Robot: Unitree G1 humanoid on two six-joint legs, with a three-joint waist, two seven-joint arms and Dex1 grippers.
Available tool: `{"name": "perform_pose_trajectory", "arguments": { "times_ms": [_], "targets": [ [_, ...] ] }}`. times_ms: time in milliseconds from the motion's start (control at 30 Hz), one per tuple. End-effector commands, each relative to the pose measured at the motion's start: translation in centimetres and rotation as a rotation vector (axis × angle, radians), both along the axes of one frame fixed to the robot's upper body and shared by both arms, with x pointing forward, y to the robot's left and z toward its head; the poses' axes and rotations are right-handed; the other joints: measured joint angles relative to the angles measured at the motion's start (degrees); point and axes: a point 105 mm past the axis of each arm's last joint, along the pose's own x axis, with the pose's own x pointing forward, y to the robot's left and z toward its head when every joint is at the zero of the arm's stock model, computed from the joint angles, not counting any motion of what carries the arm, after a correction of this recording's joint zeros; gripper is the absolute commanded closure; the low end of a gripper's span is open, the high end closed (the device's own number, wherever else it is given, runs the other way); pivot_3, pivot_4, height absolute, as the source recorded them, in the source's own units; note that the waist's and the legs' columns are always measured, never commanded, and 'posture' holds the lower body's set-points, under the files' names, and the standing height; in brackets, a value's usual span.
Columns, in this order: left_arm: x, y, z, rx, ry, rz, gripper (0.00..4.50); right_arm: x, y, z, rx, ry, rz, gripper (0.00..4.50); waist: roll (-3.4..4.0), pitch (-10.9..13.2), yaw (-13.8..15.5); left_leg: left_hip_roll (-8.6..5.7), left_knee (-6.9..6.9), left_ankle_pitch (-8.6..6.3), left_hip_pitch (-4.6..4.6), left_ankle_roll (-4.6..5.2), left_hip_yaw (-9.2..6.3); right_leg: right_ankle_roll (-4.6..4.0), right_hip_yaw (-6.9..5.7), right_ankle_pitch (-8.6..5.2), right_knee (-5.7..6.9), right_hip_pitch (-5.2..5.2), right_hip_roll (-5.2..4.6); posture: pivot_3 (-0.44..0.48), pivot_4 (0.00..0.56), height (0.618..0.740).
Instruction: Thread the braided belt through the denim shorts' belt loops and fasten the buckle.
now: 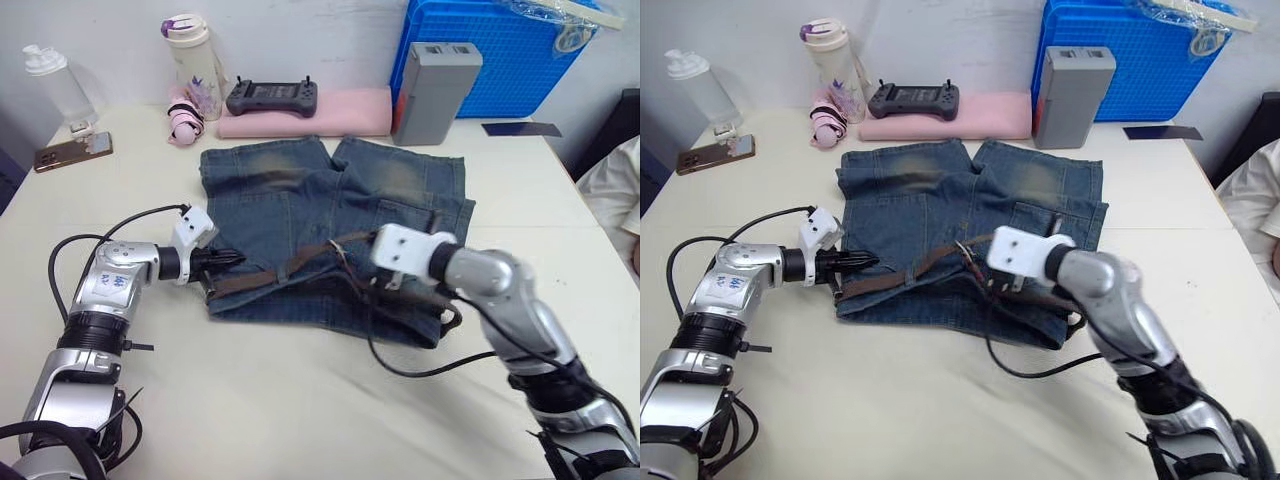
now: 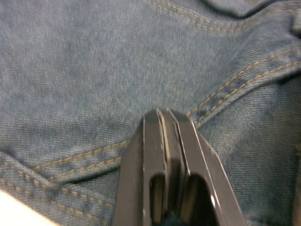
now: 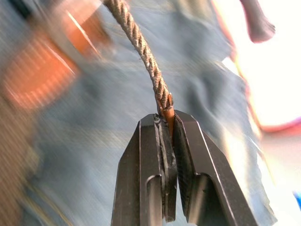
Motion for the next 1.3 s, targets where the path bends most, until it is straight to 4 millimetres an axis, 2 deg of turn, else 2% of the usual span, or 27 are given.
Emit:
{"name": "perform_pose_trajectory", "arguments": {
  "times_ms": [33, 100, 167, 300, 333, 400, 433, 467, 500, 567, 600, 667, 733, 867, 1067, 1167, 1300],
  "targets": [
    [-0.4, 0.7, -1.7, 0.039, 0.047, 0.018, 4.45, -0.6, -1.2, 2.3, 0.028, -0.063, -0.017, 4.5, 0.0, 0.0, -0.07, 0.0, 0.0, 0.0, 0.0, 0.0, 0.0, 0.0, 0.0, 0.0, 0.01, 0.0, 0.0, 0.0, 0.15, 0.725],
    [-0.4, 0.5, -1.5, 0.027, 0.038, 0.018, 4.45, -0.7, -1.2, 2.6, 0.009, -0.079, -0.01, 4.5, 0.0, 0.0, -0.13, 0.01, -0.01, 0.0, 0.06, 0.0, 0.03, 0.0, 0.03, 0.0, 0.07, 0.0, 0.01, 0.0, 0.15, 0.725],
    [-0.3, 0.2, -0.8, 0.008, 0.012, 0.011, 4.45, -1.0, -0.3, 2.7, -0.003, -0.089, 0.032, 4.5, 0.0, 0.0, -0.09, 0.01, -0.01, 0.01, 0.08, 0.0, 0.03, 0.0, 0.03, 0.0, 0.09, 0.0, 0.01, 0.0, 0.15, 0.725],
    [-0.2, -0.5, 1.5, -0.047, -0.07, -0.004, 4.45, -1.8, 2.2, 2.6, -0.003, -0.093, 0.121, 4.5, 0.0, 0.0, -0.08, 0.01, -0.01, 0.01, 0.07, 0.01, 0.03, 0.0, 0.06, 0.0, 0.08, 0.0, -0.01, 0.0, 0.15, 0.725],
    [-0.2, -0.9, 3.2, -0.094, -0.113, -0.015, 4.45, -1.8, 2.7, 2.5, -0.016, -0.097, 0.133, 4.5, 0.0, 0.0, -0.06, 0.01, -0.01, 0.01, 0.06, 0.01, 0.02, 0.0, 0.05, 0.0, 0.08, 0.0, 0.0, 0.0, 0.15, 0.725],
    [-0.7, -2.1, 7.3, -0.234, -0.195, -0.065, 3.82, -1.7, 3.9, 2.4, -0.027, -0.108, 0.15, 4.5, -0.13, 0.09, -0.07, 0.01, -0.01, 0.01, 0.01, 0.02, 0.01, 0.0, 0.03, 0.0, 0.06, -0.02, 0.0, 0.0, 0.15, 0.725],
    [-1.4, -2.9, 9.1, -0.297, -0.216, -0.11, 3.65, -1.6, 4.4, 2.4, -0.03, -0.112, 0.154, 4.5, -0.26, 0.16, -0.11, 0.01, 0.01, 0.01, -0.01, 0.02, 0.0, 0.0, 0.03, 0.0, 0.07, -0.04, -0.01, 0.0, 0.15, 0.725],
    [-2.4, -4.1, 10.4, -0.347, -0.223, -0.173, 3.21, -1.5, 4.9, 2.4, -0.033, -0.115, 0.159, 4.5, -0.31, 0.19, -0.11, 0.02, 0.03, 0.01, -0.07, 0.02, -0.02, 0.0, 0.03, 0.0, 0.08, -0.1, -0.01, 0.0, 0.15, 0.725],
    [-3.2, -4.8, 11.0, -0.373, -0.222, -0.213, 2.79, -1.5, 5.1, 2.4, -0.036, -0.118, 0.161, 4.5, -0.32, 0.2, -0.14, 0.02, 0.04, 0.01, -0.08, 0.02, -0.04, 0.0, 0.03, 0.0, 0.07, -0.1, -0.02, 0.0, 0.15, 0.725],
    [-5.1, -7.1, 11.0, -0.381, -0.187, -0.317, 1.81, -1.4, 5.9, 2.3, -0.034, -0.12, 0.171, 4.5, -0.32, 0.2, -0.13, 0.0, 0.03, 0.01, -0.08, 0.02, -0.04, 0.0, 0.03, 0.0, 0.05, -0.09, -0.06, 0.0, 0.15, 0.725],
    [-5.8, -7.8, 10.8, -0.376, -0.175, -0.346, 1.51, -1.4, 6.0, 2.3, -0.035, -0.12, 0.172, 4.5, -0.32, 0.2, -0.15, 0.0, 0.03, 0.01, -0.07, 0.02, -0.04, 0.0, 0.03, 0.0, 0.04, -0.08, -0.06, 0.0, 0.15, 0.725],
    [-6.6, -9.2, 10.2, -0.353, -0.169, -0.379, 1.51, -1.2, 6.3, 2.2, -0.042, -0.121, 0.173, 4.5, -0.32, 0.2, -0.13, -0.03, 0.01, 0.0, -0.06, 0.03, -0.03, 0.0, 0.03, 0.0, 0.04, -0.06, -0.06, 0.0, 0.15, 0.725],
    [-6.7, -10.2, 9.4, -0.327, -0.179, -0.375, 1.51, -1.2, 6.6, 2.1, -0.049, -0.123, 0.179, 4.5, -0.32, 0.2, -0.1, -0.03, 0.02, 0.01, -0.06, 0.03, -0.03, 0.0, 0.02, 0.0, 0.03, -0.05, -0.04, 0.0, 0.15, 0.725],
    [-4.9, -10.8, 7.4, -0.253, -0.205, -0.287, 1.51, -1.2, 6.8, 2.2, -0.051, -0.128, 0.182, 4.5, -0.32, 0.2, -0.04, -0.02, 0.06, 0.1, -0.02, 0.01, -0.02, 0.0, 0.03, 0.0, 0.11, -0.03, -0.01, 0.0, 0.15, 0.725],
    [-3.5, -11.4, 6.3, -0.213, -0.253, -0.217, 1.51, -1.2, 6.6, 2.3, -0.055, -0.128, 0.179, 4.5, -0.32, 0.2, -0.06, 0.02, 0.02, 0.11, 0.03, 0.0, -0.01, 0.0, 0.06, 0.0, 0.11, -0.03, 0.07, 0.0, 0.15, 0.725],
    [-3.2, -11.3, 5.8, -0.193, -0.263, -0.192, 2.23, -1.3, 6.7, 2.3, -0.054, -0.129, 0.178, 4.5, -0.32, 0.2, -0.08, 0.02, 0.01, 0.11, 0.0, 0.0, 0.0, 0.0, 0.05, 0.0, 0.07, -0.03, 0.07, 0.0, 0.15, 0.725],
    [-3.0, -11.4, 5.5, -0.195, -0.271, -0.165, 3.93, -1.3, 6.8, 2.3, -0.052, -0.127, 0.183, 4.5, -0.32, 0.2, -0.09, 0.02, 0.02, 0.11, 0.0, 0.0, 0.0, 0.0, 0.05, 0.0, 0.08, -0.03, 0.07, 0.0, 0.15, 0.725]
  ]
}}
